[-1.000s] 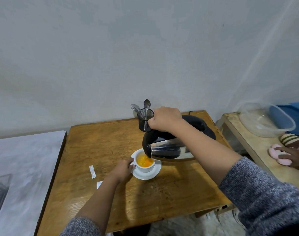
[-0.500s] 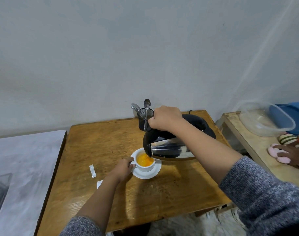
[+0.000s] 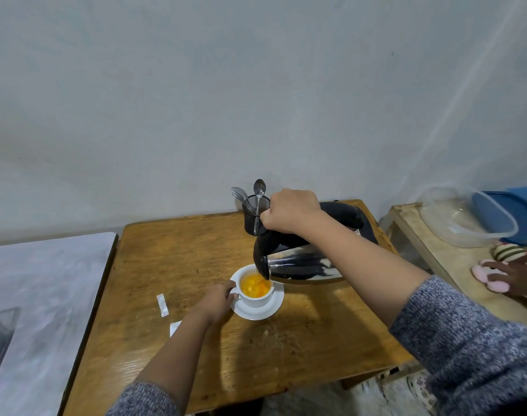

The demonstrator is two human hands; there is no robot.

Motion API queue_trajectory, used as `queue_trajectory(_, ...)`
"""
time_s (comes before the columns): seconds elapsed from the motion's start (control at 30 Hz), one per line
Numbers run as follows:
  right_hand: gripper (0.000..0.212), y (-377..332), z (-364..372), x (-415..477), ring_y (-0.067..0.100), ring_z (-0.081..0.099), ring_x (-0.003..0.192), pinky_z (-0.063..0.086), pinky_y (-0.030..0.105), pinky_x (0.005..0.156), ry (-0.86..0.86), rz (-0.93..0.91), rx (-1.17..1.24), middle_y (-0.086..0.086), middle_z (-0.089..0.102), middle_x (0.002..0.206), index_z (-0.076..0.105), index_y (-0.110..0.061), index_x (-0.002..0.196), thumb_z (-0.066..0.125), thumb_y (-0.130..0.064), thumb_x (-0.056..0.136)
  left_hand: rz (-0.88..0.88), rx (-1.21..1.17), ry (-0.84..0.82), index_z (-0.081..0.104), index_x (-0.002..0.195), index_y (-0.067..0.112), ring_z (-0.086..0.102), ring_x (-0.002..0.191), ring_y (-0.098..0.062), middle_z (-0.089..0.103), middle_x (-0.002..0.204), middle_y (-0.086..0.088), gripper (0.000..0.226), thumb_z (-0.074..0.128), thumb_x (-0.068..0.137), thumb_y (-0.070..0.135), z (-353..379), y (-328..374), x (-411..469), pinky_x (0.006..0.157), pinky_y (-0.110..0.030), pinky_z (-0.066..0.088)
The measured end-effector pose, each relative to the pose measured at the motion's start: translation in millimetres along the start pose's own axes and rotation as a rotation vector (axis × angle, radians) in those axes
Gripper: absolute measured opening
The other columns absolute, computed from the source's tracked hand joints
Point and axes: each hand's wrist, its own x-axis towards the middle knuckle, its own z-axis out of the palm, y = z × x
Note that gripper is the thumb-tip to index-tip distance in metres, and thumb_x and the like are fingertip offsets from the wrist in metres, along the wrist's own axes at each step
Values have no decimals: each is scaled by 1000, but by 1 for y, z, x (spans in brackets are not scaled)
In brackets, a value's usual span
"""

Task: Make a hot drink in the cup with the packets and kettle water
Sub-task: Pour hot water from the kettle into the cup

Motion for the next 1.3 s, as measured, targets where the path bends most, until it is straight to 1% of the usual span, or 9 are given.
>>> queue_trajectory(0.23,20,-1,-2,-2,25,51,72,36,29,63,7,-8,-10,4,54,79,52,-13,77,42,-28,84,-10,-5,-7,57,117,15,54,102,-20,61,122,-10,27,48,93,16,0,1,-2,91,-34,43)
queue_trajectory(0.43,19,-3,0,-3,24,50,72,35,29,63,6,-3,-5,3,53,79,52,-13,76,43,-28,84,2,-1,-5,58,117,13,55,102,-21,62,120,-11,27,46,92,13,0,1,-3,89,-33,43)
queue_trajectory(0.63,19,-4,-1,-2,23,51,71,35,28,60,21,-26,-13,2,53,76,53,-14,76,42,-28,84,9,-6,1,57,118,12,52,98,-18,62,120,-12,28,46,92,11,0,2,-3,85,-30,41)
queue_trajectory(0.7,21,-5,-2,-2,23,52,71,36,29,61,17,-22,-15,0,50,71,51,-14,72,43,-28,85,8,-7,4,57,118,11,52,98,-19,61,120,-13,28,46,92,11,0,3,-3,85,-29,40)
queue_trajectory(0.8,25,-6,-1,-1,21,52,69,36,29,61,11,-20,-19,-2,45,64,45,-16,63,43,-29,85,4,-10,8,56,120,10,54,106,-23,60,123,-12,29,46,92,11,0,4,-4,88,-29,40)
queue_trajectory(0.97,21,-7,2,-1,21,52,68,35,28,58,26,-38,-21,-1,45,65,52,-14,75,43,-30,86,7,-7,10,56,119,11,53,103,-21,60,123,-12,28,46,93,12,-1,5,-5,87,-28,38)
queue_trajectory(1.13,23,-7,4,0,20,52,66,33,27,55,40,-49,-31,-1,45,64,54,-14,74,44,-30,85,-3,-4,10,56,120,12,50,98,-17,60,123,-12,28,47,93,15,-1,4,-5,85,-28,39)
queue_trajectory(1.23,22,-7,4,0,21,52,67,35,28,57,39,-43,-22,-1,45,64,54,-14,75,44,-31,85,-10,-11,3,55,121,13,52,102,-19,60,124,-12,29,47,93,16,-1,4,-5,88,-29,41)
queue_trajectory(1.3,23,-6,4,0,20,51,65,34,27,56,35,-36,-10,-1,47,64,53,-14,71,44,-31,85,-9,-11,3,55,122,13,54,106,-21,60,125,-12,30,47,93,15,-2,6,-6,90,-31,41)
